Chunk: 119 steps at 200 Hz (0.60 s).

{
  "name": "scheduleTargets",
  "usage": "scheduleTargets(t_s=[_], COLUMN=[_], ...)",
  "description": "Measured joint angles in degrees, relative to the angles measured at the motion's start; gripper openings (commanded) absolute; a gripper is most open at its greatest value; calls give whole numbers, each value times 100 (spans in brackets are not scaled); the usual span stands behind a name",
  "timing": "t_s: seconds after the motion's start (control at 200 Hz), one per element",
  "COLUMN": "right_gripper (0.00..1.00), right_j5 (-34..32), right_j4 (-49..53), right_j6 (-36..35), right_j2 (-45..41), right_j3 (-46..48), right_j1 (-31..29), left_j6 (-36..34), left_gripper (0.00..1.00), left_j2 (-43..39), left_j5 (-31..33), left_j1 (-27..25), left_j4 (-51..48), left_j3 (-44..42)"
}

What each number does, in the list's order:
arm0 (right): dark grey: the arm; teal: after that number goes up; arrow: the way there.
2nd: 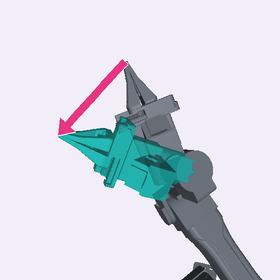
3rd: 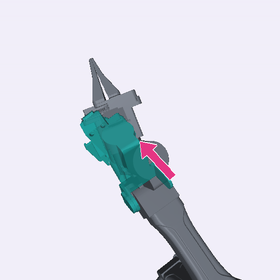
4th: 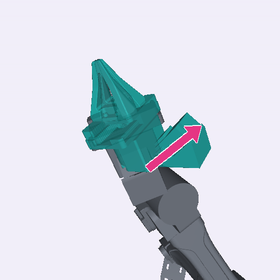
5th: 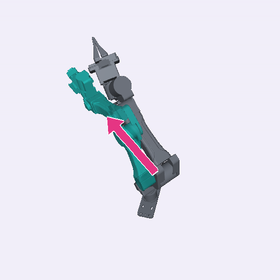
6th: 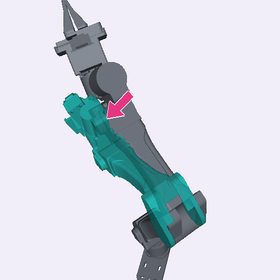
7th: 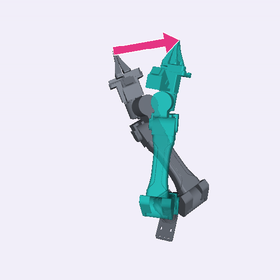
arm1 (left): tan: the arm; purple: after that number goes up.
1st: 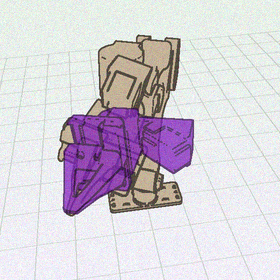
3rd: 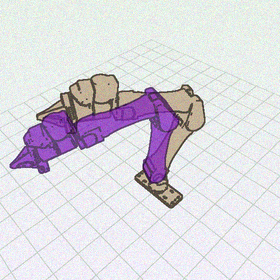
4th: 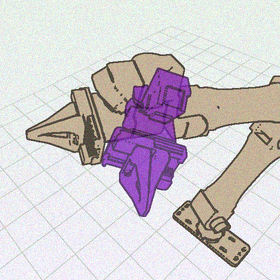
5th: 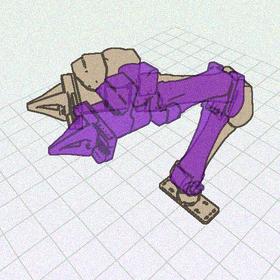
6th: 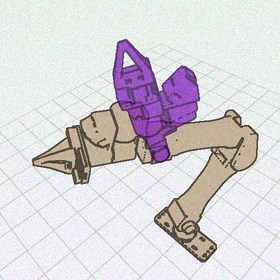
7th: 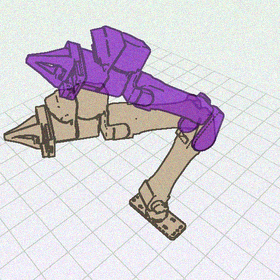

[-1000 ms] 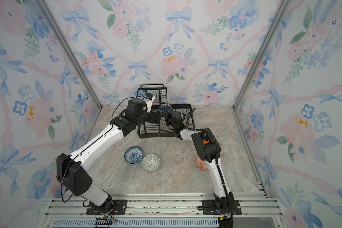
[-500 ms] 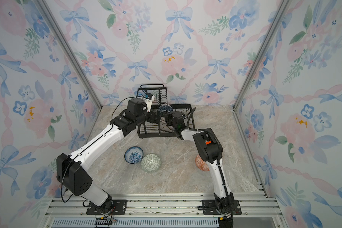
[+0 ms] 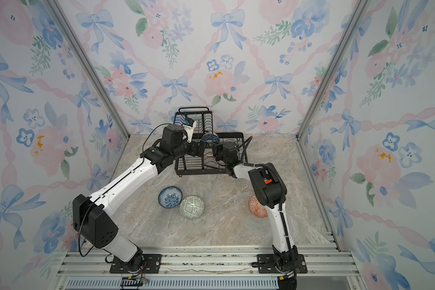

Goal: Load the bowls into the dish rack
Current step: 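Open the right gripper to release the bowl while the left moves aside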

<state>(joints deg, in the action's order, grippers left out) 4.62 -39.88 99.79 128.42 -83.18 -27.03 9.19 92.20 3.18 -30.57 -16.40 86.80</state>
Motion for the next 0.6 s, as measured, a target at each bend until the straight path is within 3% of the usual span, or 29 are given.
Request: scheduleTargets(t_s=[0.405,0.595], right_gripper=[42,58], right_j5=[125,275], right_j4=[2,157], right_j6=[-195,-483], right_j2=[-459,-662], right_j3=[605,682], right_j1=[13,98], left_j6=[203,417], left_gripper=[98,98], left_j2=[-173,-459], left_j5=[-68,-111], left_j1=[214,380], left_j4=[-61,-61], left_j3=[0,0])
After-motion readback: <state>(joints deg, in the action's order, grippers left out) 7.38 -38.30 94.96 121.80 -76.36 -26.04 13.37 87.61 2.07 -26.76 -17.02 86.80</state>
